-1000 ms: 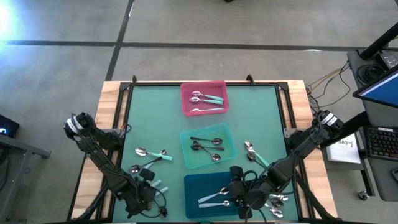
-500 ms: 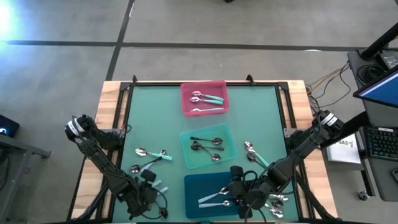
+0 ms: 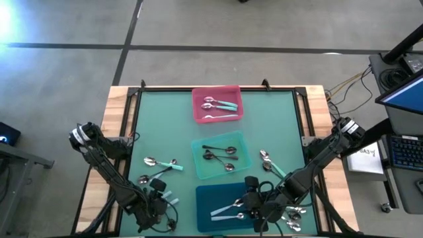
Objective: Sort silverware by color (type)
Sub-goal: Put the black spoon into the green bin
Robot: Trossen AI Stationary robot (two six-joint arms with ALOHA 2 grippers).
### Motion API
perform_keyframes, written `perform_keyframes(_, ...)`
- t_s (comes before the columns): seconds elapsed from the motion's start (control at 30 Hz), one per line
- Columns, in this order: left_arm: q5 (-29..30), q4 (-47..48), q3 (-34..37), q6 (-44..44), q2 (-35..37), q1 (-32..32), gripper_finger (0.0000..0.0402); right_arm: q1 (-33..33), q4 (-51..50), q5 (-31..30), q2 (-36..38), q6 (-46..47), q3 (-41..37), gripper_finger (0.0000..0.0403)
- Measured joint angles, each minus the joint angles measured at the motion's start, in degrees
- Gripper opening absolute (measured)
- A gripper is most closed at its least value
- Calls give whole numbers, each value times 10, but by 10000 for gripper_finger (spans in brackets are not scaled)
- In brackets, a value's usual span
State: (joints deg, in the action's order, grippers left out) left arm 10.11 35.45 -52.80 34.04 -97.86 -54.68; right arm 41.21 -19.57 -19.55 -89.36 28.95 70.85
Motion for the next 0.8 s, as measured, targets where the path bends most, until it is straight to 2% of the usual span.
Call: perform_keyframes(0.8,12,53,-52,-100,-2,1,124,0,-14,0,0,10,0,132)
